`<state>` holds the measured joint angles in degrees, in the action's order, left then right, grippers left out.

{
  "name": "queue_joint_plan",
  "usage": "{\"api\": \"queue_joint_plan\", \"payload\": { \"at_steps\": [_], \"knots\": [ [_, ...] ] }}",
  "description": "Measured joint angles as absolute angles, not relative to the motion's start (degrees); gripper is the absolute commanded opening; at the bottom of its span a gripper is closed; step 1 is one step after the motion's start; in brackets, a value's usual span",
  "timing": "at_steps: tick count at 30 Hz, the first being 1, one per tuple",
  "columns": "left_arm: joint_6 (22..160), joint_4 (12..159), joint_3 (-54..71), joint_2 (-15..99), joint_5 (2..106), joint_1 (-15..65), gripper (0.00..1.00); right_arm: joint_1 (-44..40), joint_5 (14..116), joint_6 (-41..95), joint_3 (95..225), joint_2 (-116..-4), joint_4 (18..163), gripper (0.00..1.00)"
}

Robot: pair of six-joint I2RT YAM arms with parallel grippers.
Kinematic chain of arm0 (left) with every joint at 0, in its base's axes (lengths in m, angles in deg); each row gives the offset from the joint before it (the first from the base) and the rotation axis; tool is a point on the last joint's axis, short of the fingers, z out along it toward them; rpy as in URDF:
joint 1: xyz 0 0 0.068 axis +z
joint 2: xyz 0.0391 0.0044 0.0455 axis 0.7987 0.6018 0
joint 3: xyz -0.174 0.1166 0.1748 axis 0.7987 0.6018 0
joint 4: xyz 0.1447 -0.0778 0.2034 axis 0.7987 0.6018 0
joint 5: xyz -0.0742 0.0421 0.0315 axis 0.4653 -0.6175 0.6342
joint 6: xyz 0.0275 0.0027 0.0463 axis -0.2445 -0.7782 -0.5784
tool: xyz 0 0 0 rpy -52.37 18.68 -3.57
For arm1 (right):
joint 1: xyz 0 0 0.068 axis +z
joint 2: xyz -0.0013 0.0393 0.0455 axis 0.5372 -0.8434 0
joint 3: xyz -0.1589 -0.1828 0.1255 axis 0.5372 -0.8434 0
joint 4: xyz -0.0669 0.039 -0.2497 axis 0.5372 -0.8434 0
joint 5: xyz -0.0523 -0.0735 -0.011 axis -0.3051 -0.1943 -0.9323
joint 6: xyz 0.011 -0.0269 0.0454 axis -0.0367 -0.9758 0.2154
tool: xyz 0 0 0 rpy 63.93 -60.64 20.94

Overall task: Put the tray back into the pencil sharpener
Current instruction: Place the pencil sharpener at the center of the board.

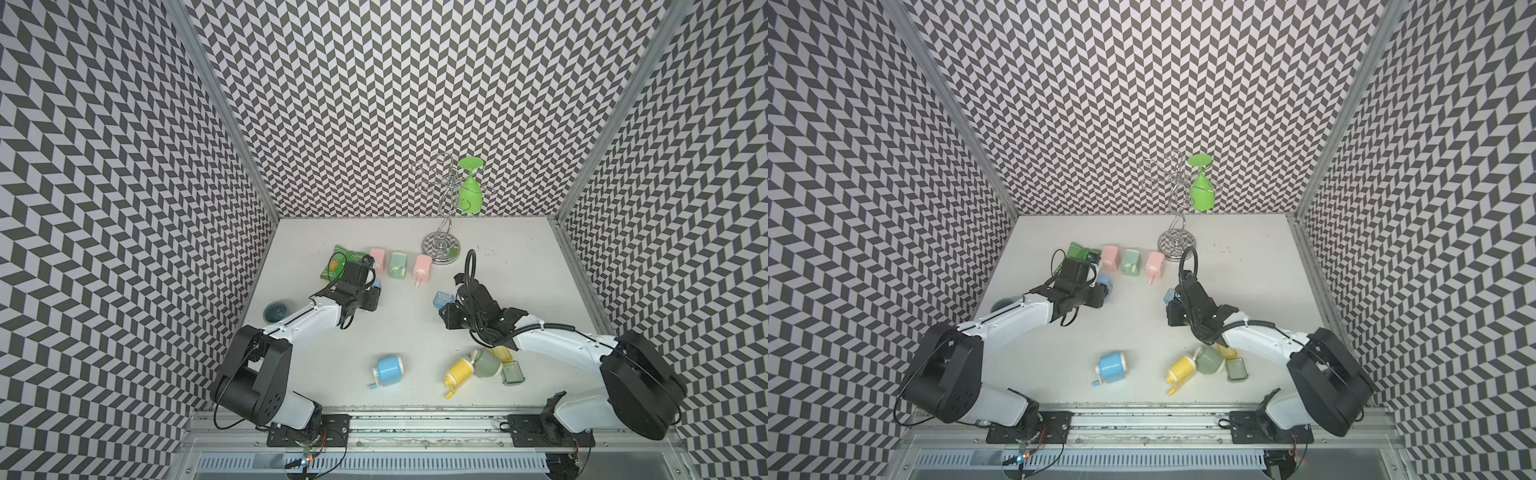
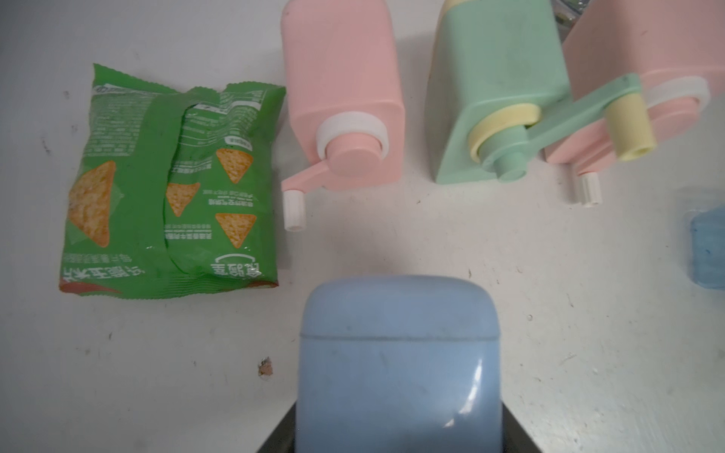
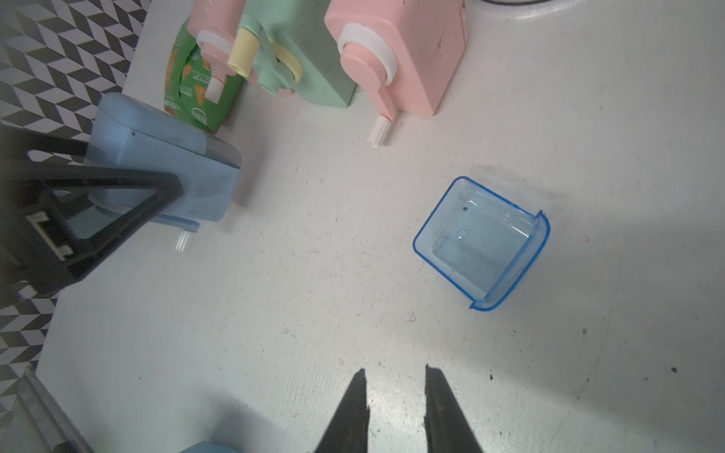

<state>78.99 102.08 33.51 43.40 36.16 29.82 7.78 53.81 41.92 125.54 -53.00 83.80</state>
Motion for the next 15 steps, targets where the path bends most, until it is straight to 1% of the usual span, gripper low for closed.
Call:
{"api": "queue_joint_plan", "payload": {
  "at_steps": [7,11,13,15],
  "knots": [
    [80.74,101.53,32.96,46.37,34.15,30.17,0.29,7.71,53.63,41.88,125.57,-52.67,83.8,0.26],
    [81.57,100.85,32.94,46.83,32.71,30.17,0.37,7.71,53.63,41.85,125.57,-52.56,83.78,0.26],
    [81.72,100.44,32.68,47.27,32.16,30.17,0.45,7.71,53.61,41.83,125.57,-52.56,83.76,0.26],
    [81.78,99.89,32.57,47.84,31.94,30.17,0.49,7.69,53.61,41.83,125.57,-52.56,83.76,0.26]
  ]
}}
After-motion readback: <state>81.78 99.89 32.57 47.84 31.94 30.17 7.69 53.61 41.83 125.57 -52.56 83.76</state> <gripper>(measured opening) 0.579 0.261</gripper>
